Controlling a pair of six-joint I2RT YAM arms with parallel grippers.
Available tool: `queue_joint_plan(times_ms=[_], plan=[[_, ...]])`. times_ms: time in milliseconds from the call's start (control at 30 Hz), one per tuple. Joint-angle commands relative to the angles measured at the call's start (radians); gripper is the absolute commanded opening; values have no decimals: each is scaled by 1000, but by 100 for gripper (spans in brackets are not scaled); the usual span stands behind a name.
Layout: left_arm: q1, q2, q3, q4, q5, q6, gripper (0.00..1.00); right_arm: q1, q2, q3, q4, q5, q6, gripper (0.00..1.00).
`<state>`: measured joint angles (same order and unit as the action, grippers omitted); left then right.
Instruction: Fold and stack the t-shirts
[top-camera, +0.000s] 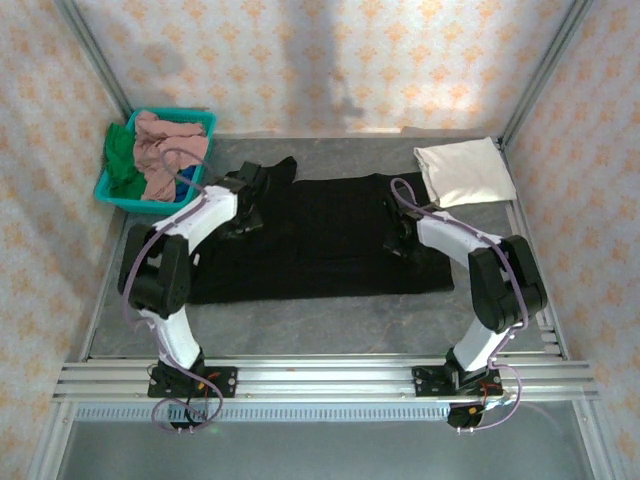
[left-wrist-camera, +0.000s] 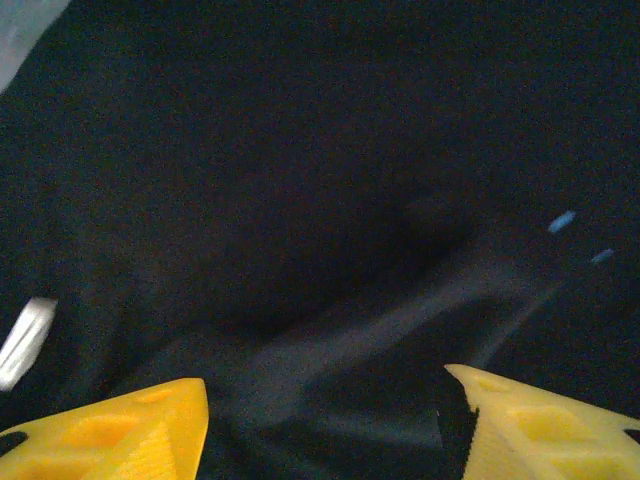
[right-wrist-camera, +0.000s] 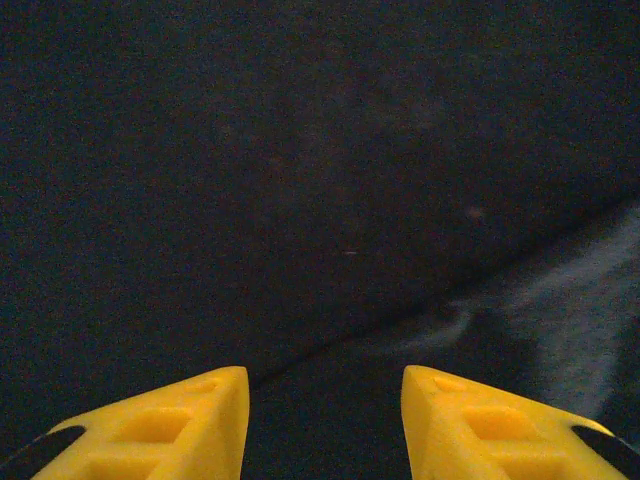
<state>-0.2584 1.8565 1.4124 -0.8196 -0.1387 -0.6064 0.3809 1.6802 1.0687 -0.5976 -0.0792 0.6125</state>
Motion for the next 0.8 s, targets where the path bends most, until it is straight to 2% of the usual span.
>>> queue_joint_plan(times_ms=[0, 133, 200, 267, 400, 533, 667, 767], plan=[[7, 156, 111, -79, -24, 104, 62, 20, 27, 47, -6, -9, -20, 44], [6, 256, 215, -112, 15, 167, 60, 26, 44, 52, 16, -11, -12, 44], [9, 296, 273, -145, 13, 194, 55, 26, 44, 54, 18, 0, -10, 44], [13, 315, 328, -179, 14, 217, 42, 26, 40, 57, 19, 3, -11, 44], [13, 246, 337, -163, 18, 231, 17, 27, 31, 53, 22, 15, -11, 44], [13, 155, 274, -117, 45, 223, 0, 26, 42, 48, 31, 17, -8, 44], [19, 81, 172, -56, 77, 202, 0, 26, 63, 46, 41, 4, -10, 44], [32, 44, 111, -11, 56, 186, 0, 26, 75, 51, 46, -3, -12, 44]])
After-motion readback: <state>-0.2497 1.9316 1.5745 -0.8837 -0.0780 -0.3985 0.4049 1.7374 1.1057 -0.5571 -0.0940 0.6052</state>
